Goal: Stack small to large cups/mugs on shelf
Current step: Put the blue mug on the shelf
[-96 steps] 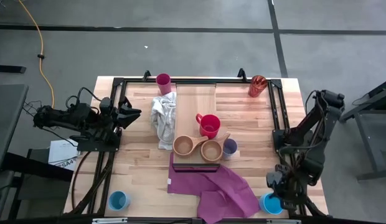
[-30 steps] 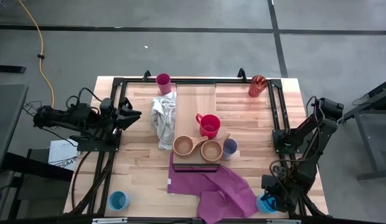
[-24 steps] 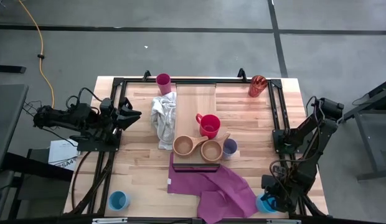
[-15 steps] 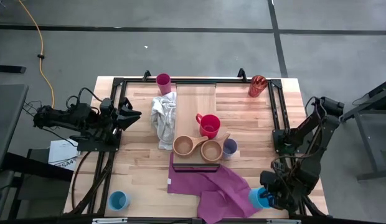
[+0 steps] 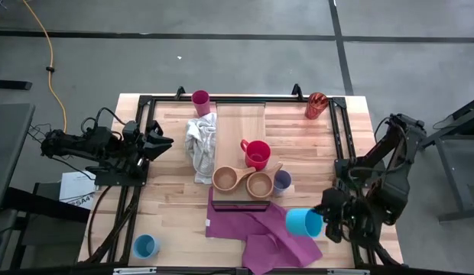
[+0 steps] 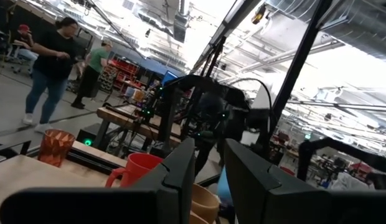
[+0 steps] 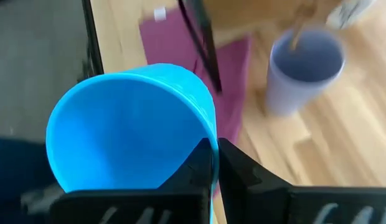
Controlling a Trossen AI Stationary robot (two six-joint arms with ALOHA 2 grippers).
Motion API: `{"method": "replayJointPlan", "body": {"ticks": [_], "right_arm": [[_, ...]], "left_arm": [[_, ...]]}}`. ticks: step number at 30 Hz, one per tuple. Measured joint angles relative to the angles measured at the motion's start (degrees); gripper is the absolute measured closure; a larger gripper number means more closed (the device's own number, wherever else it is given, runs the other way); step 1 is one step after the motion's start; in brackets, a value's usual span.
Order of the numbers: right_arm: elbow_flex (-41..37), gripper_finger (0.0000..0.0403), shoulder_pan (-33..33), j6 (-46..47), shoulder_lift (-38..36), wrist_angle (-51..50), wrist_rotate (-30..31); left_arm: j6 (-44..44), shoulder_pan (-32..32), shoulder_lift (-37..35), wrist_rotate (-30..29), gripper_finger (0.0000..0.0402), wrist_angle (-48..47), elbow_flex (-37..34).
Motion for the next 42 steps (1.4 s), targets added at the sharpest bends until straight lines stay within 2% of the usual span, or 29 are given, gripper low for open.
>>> {"method": "replayJointPlan", "body": {"ticks": [7, 13, 18, 22, 30, 34, 38, 42], "right_arm": [[5.4, 0.0403, -5.5, -7.4, -0.9, 0.3, 6.3], [11.2, 0.0403, -14.3, -20.9, -0.9, 2.5, 10.1], [16.8, 0.0403, -24.1, -34.2, -0.9, 5.3, 10.6], [20.5, 0.0403, -32.9, -43.0, -0.9, 6.9, 5.9], [21.9, 0.0403, -50.4, -57.5, 1.1, 17.0, -10.0], [22.1, 0.0403, -56.8, -62.2, 3.4, 21.5, -16.5], [26.2, 0.0403, -61.4, -66.8, 7.1, 20.3, -21.8], [33.5, 0.0403, -64.5, -71.9, 11.4, 15.1, -24.9]], "left_arm": [[0.0, 0.0, 0.0, 1.9, 0.0324, 0.0, 0.0], [0.0, 0.0, 0.0, 3.3, 0.0324, -0.8, 0.0], [-0.3, 0.0, 0.0, 4.3, 0.0324, -2.9, 0.0], [-1.1, 0.0, 0.0, 4.3, 0.0324, -5.4, 0.0], [-0.2, 0.0, 0.5, 4.2, 0.0324, -5.6, 0.0], [0.5, 0.0, 0.5, 4.2, 0.0324, -5.6, 0.0], [0.5, 0.0, 0.5, 4.4, 0.0324, -5.6, 0.0], [0.3, 0.0, 0.6, 4.4, 0.0324, -5.6, 0.0]]}}
